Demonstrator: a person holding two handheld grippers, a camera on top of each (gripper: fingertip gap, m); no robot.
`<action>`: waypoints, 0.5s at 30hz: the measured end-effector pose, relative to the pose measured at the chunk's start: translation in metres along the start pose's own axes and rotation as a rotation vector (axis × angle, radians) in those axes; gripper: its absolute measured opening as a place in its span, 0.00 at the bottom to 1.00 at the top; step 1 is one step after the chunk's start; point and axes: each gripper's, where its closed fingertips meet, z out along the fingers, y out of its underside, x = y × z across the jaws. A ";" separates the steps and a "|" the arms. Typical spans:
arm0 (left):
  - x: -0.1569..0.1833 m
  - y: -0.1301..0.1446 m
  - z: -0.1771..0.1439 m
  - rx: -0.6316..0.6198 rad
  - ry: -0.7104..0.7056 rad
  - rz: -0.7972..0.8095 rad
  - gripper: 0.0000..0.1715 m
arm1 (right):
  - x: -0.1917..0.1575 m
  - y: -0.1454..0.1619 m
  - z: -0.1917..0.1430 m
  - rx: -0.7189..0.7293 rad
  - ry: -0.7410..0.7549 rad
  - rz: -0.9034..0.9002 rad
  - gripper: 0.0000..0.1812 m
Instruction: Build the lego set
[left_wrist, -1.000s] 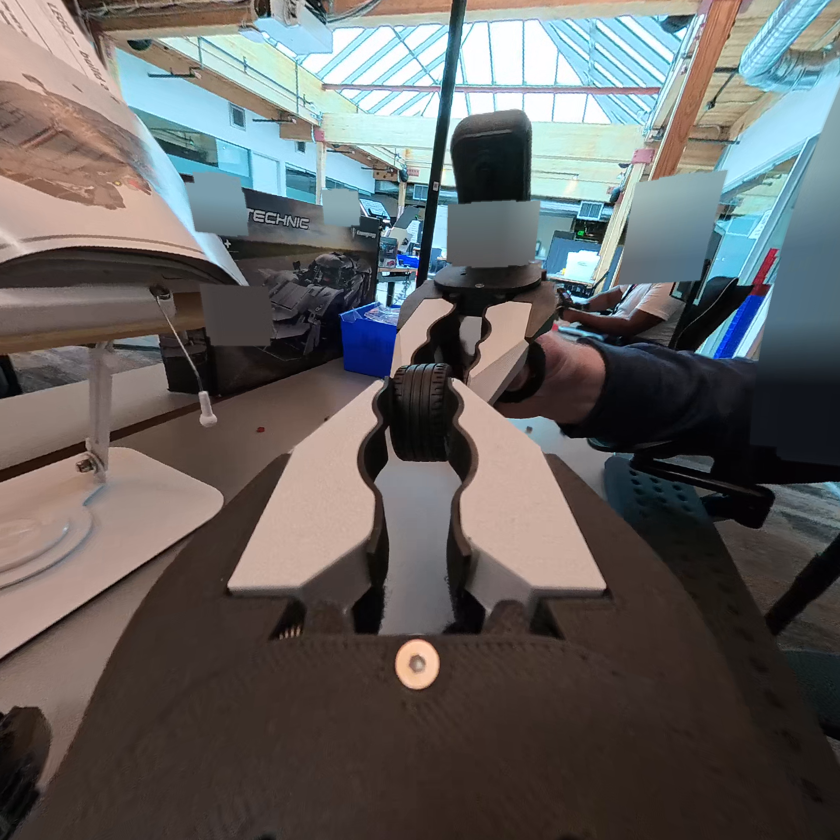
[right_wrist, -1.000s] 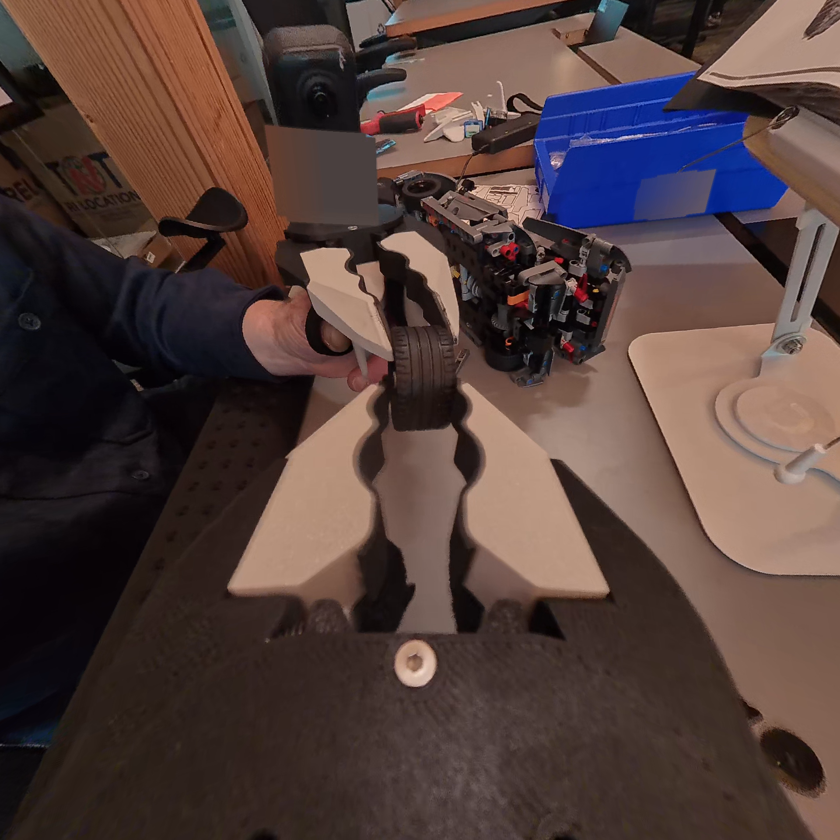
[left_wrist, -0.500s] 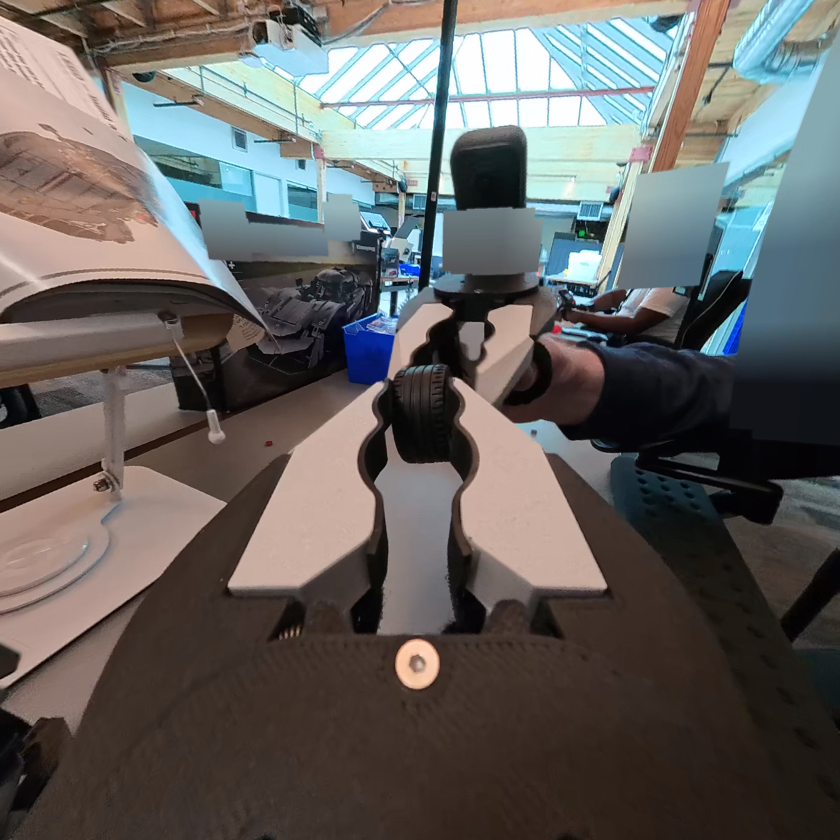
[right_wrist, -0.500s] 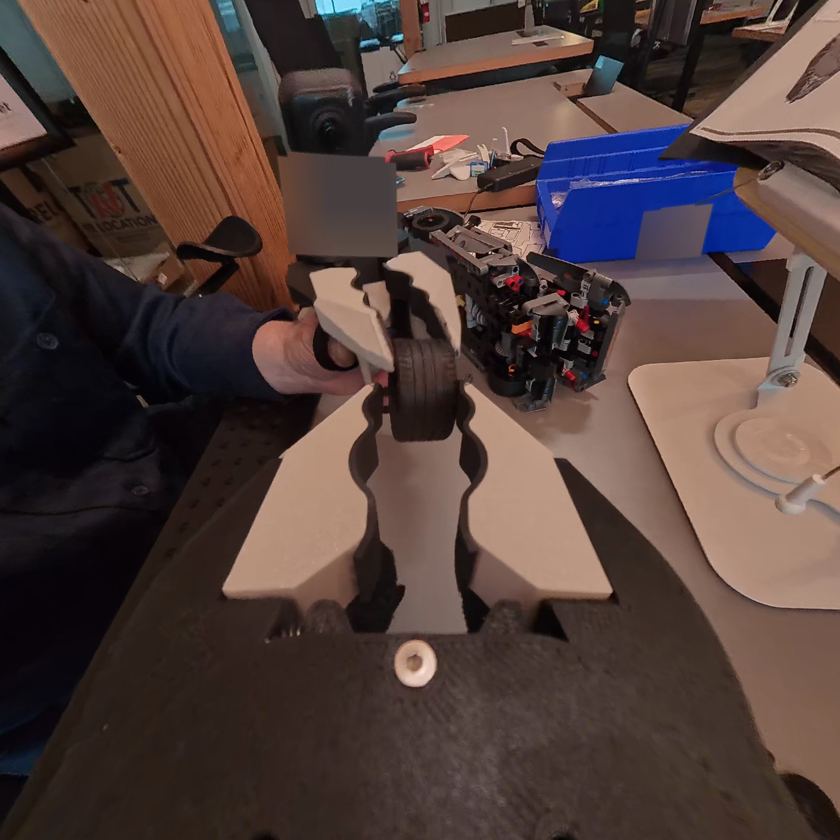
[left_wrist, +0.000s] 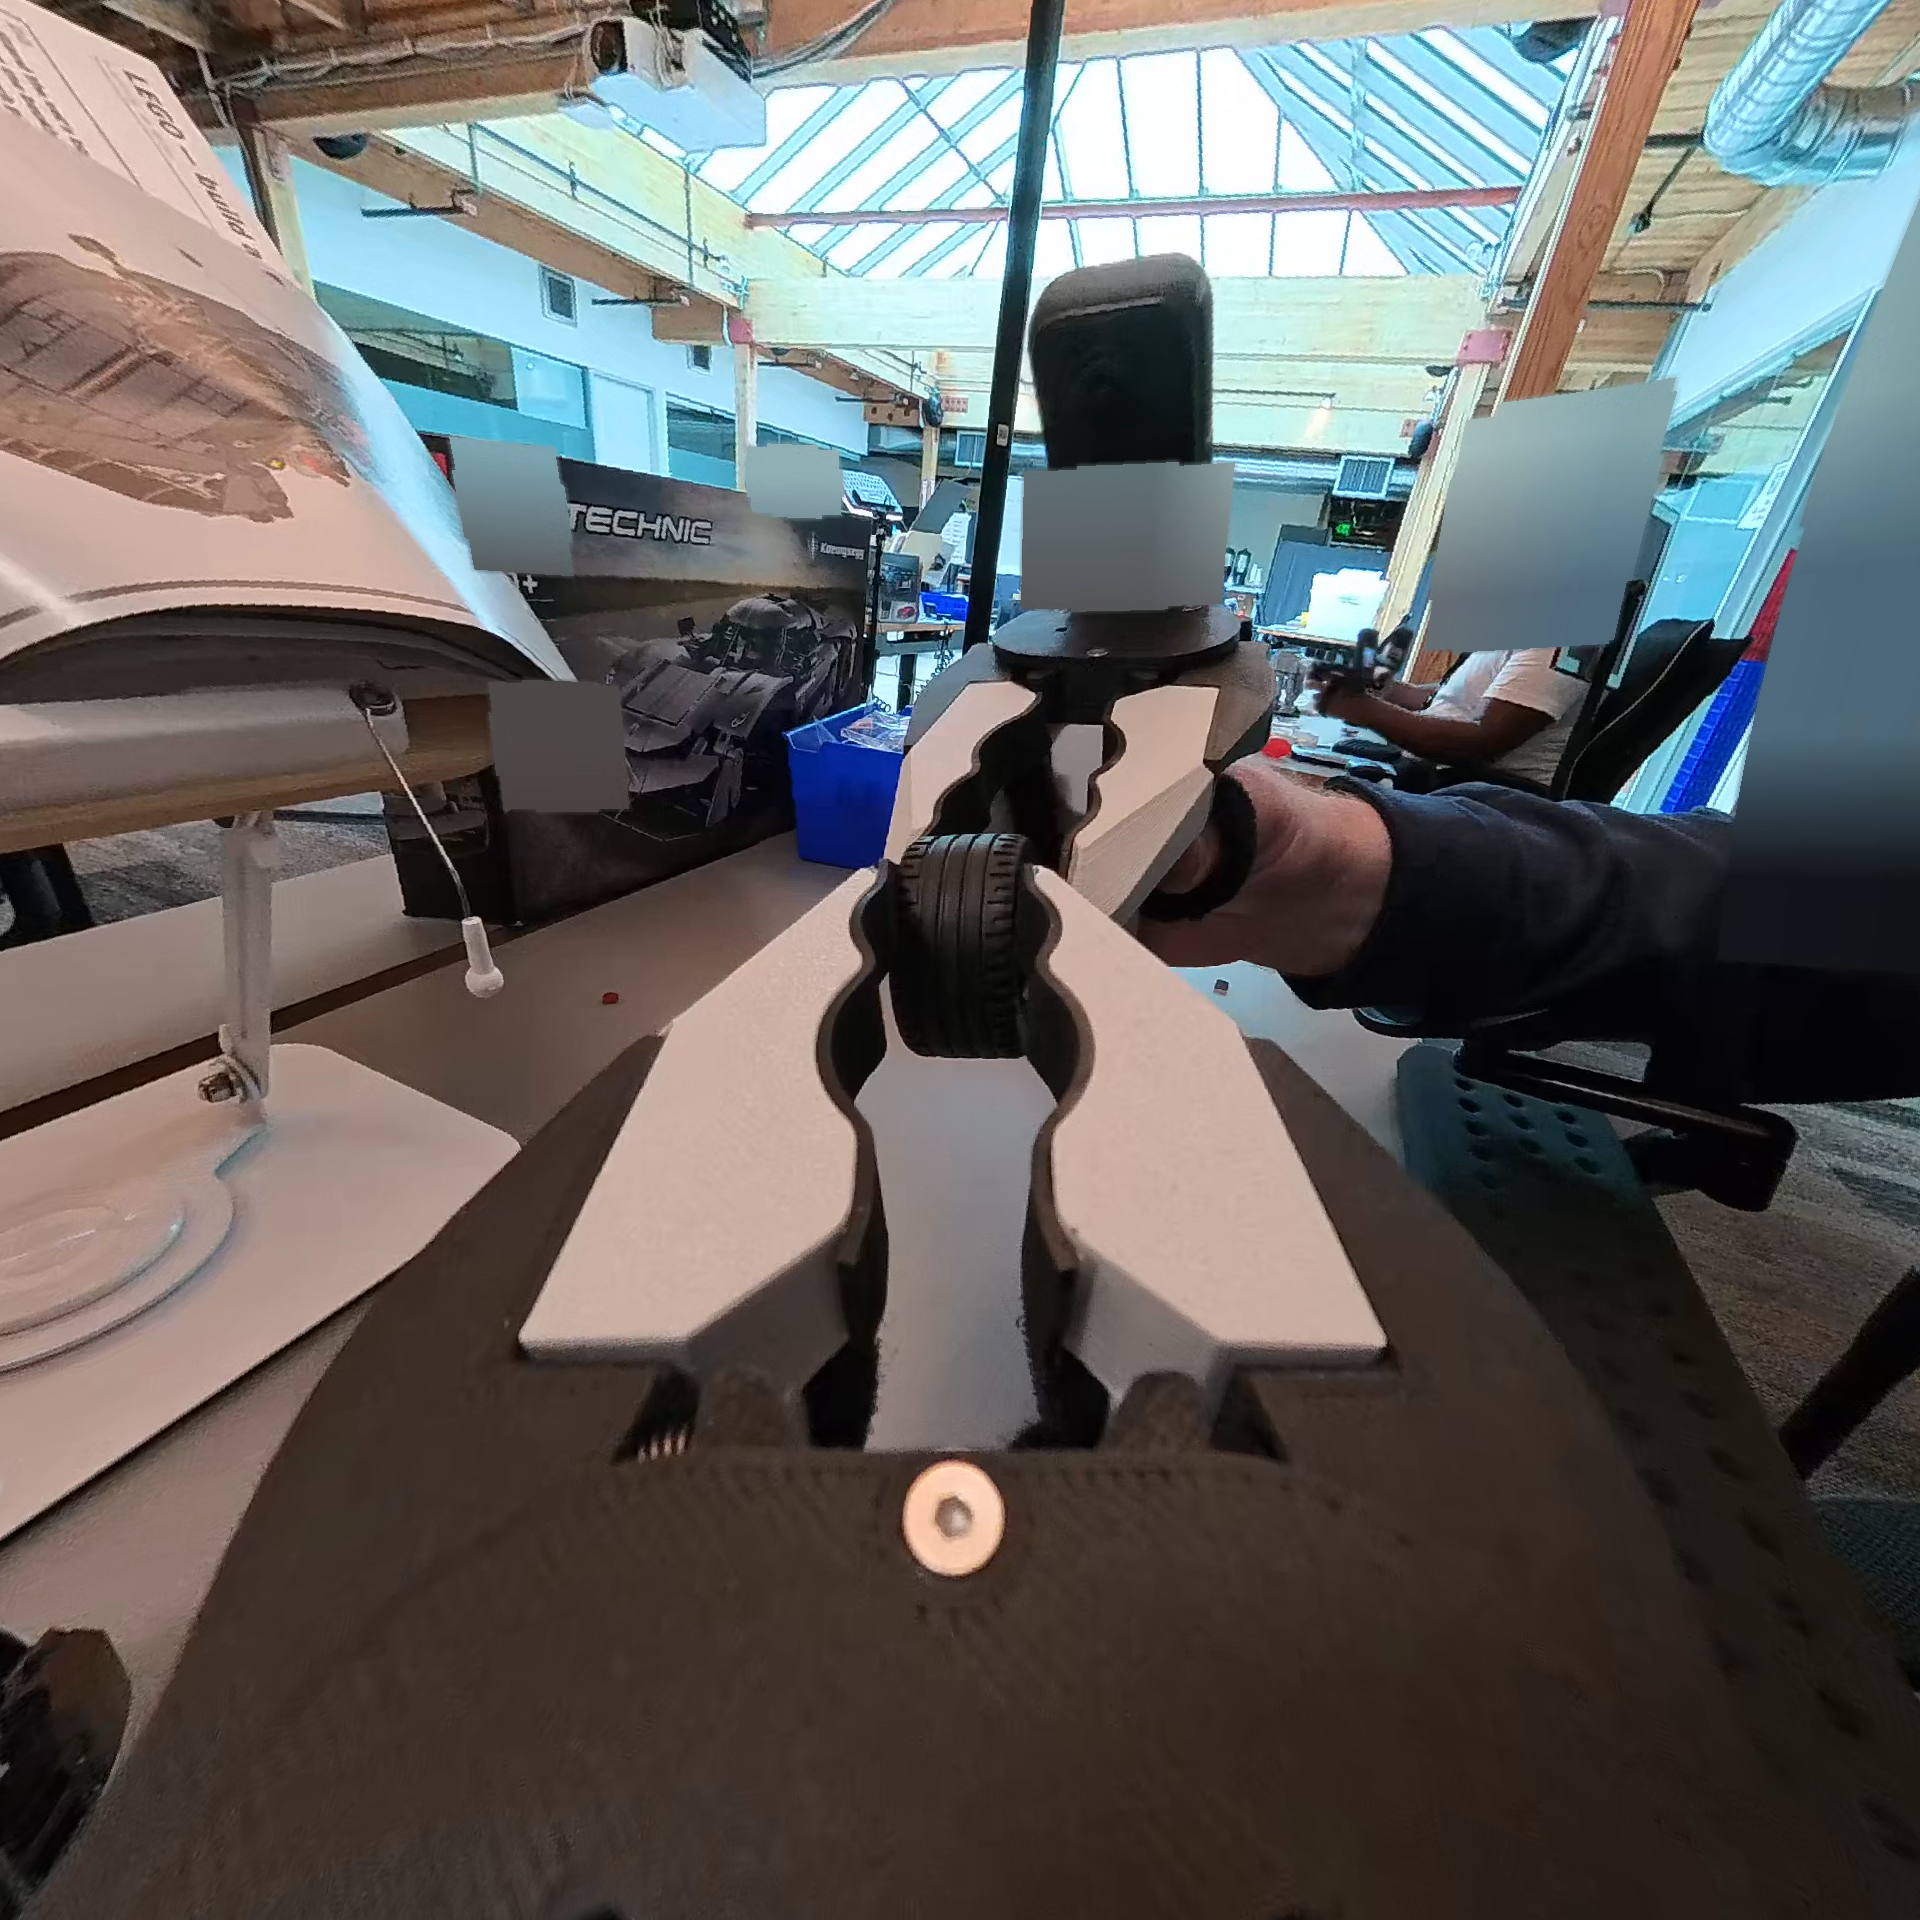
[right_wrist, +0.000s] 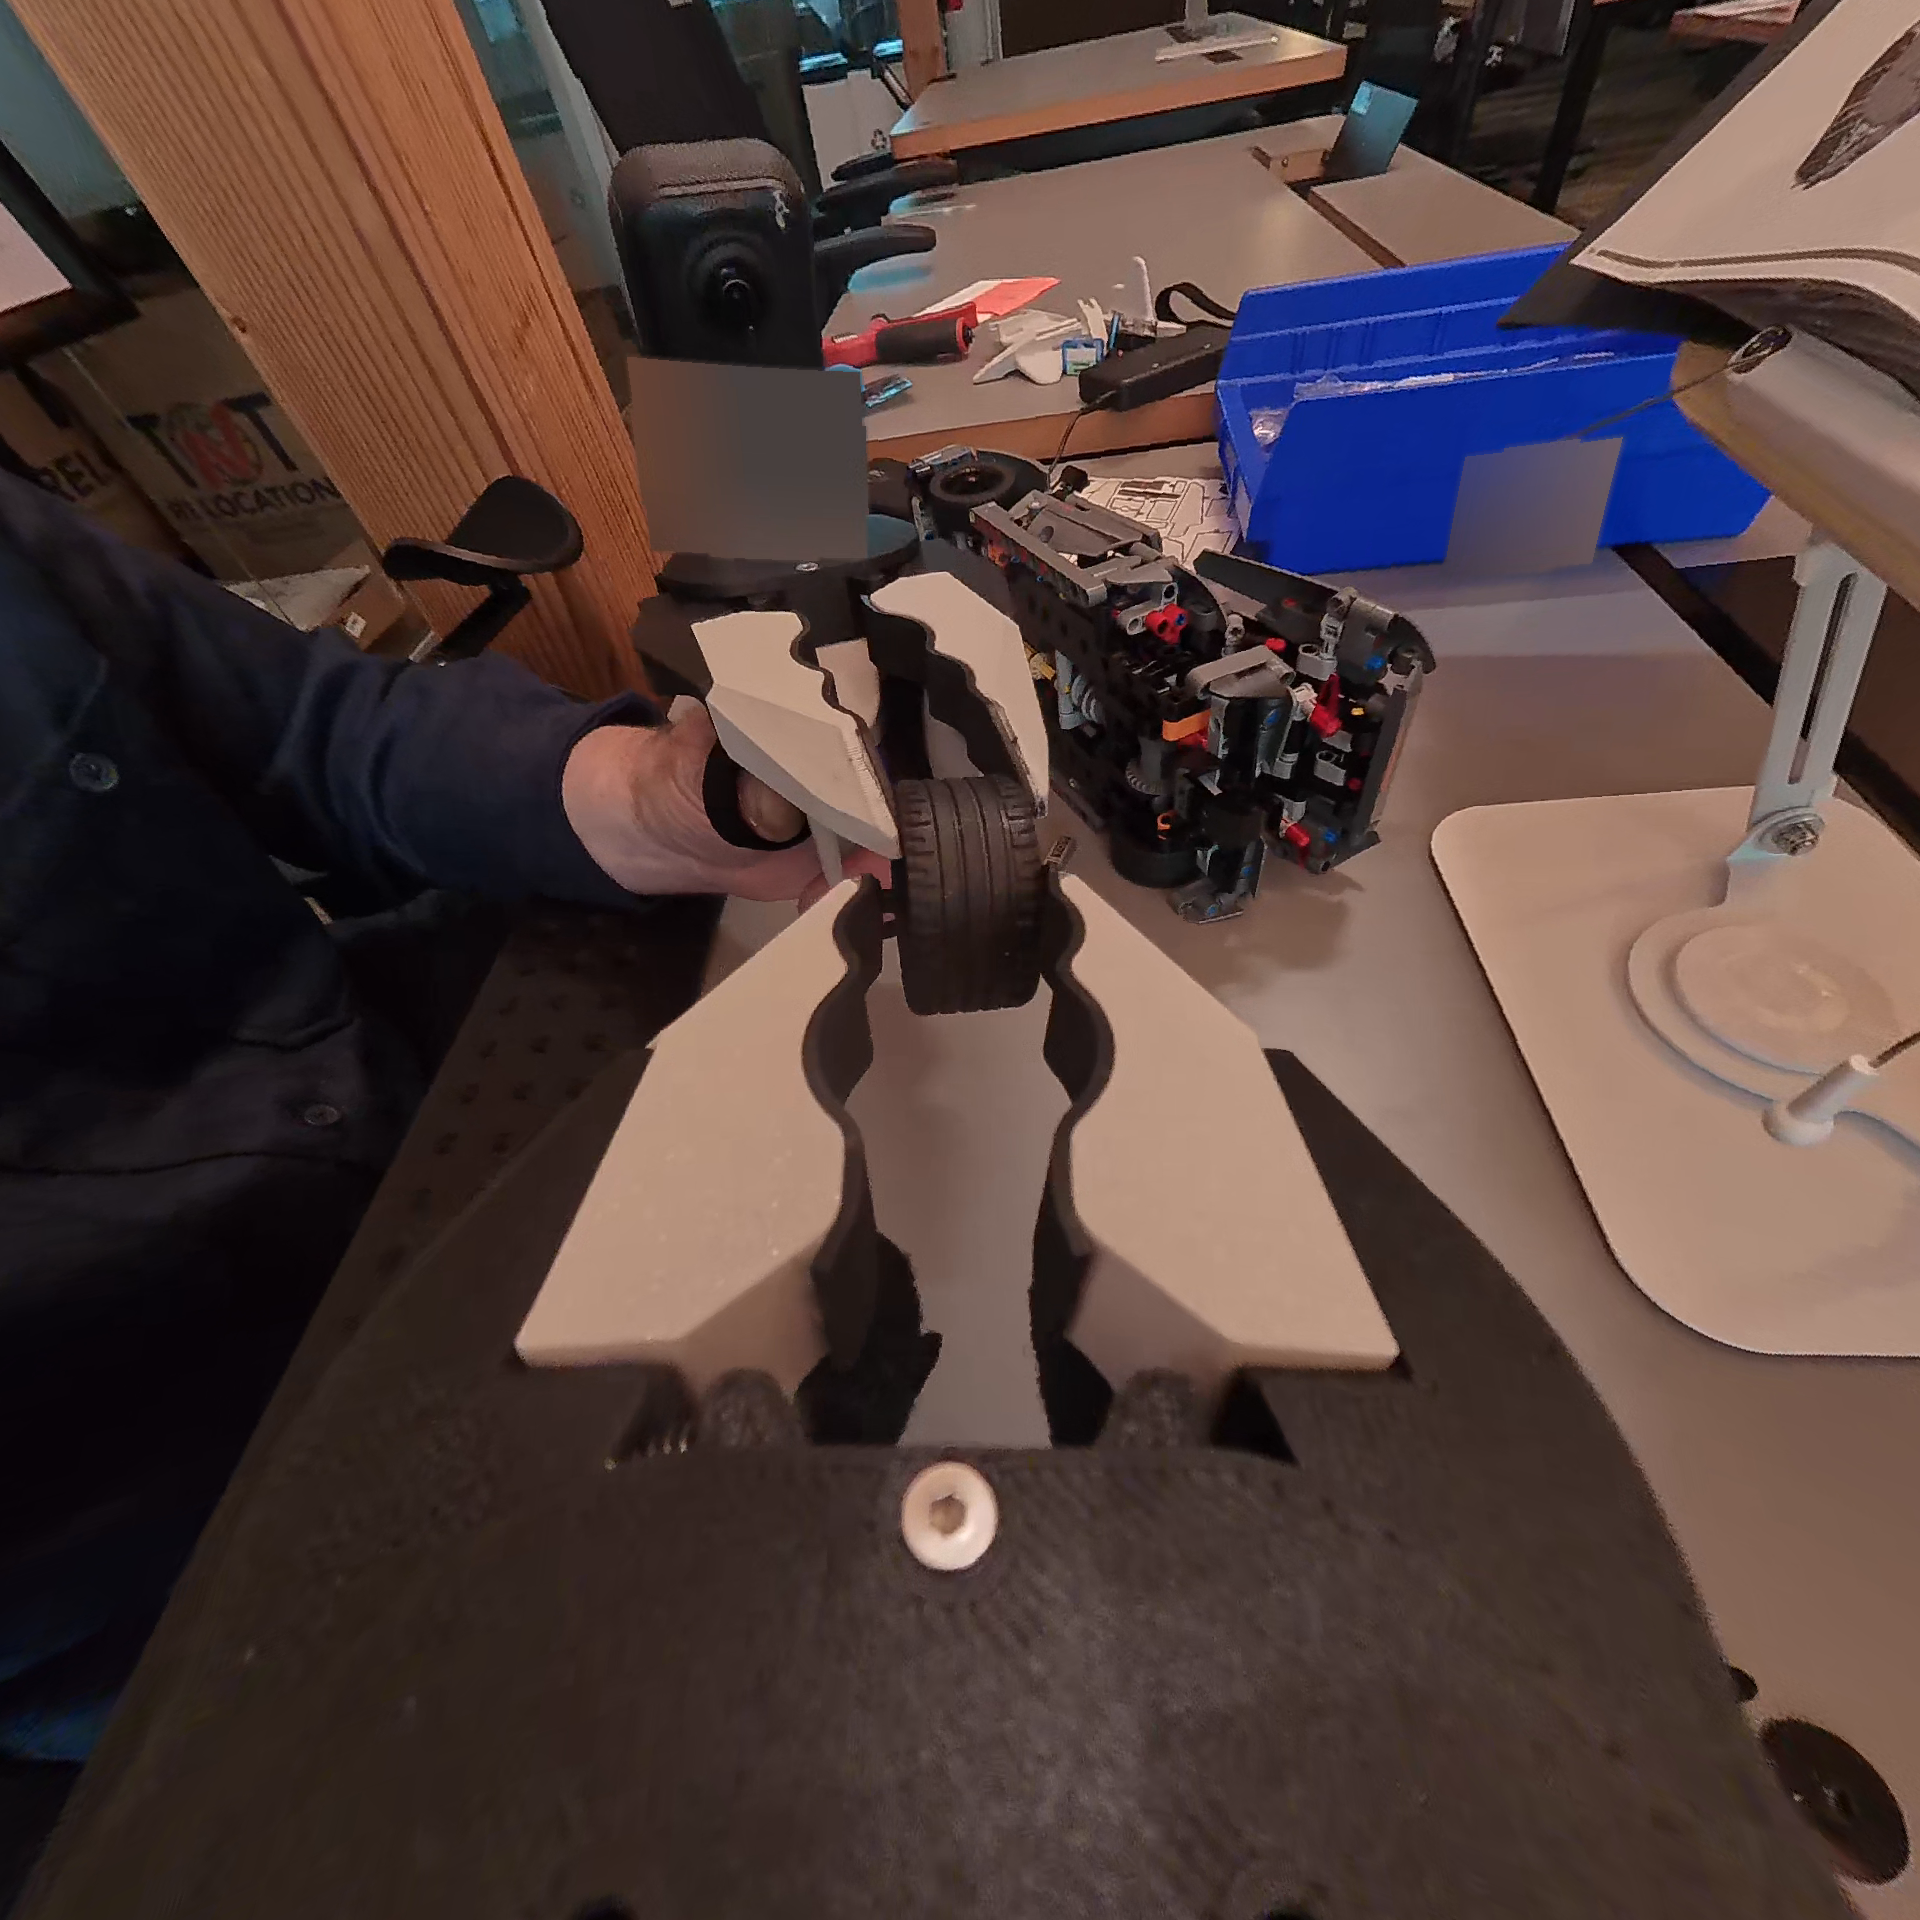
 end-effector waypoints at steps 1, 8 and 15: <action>0.000 0.000 0.000 0.002 0.002 -0.004 0.12 | 0.000 0.000 0.000 -0.002 0.002 -0.004 0.15; 0.000 0.000 0.000 0.001 0.001 -0.012 0.12 | 0.001 0.000 0.000 -0.007 0.018 -0.018 0.15; 0.000 0.000 0.000 0.004 -0.002 -0.019 0.12 | 0.002 0.000 0.001 -0.012 0.038 -0.032 0.15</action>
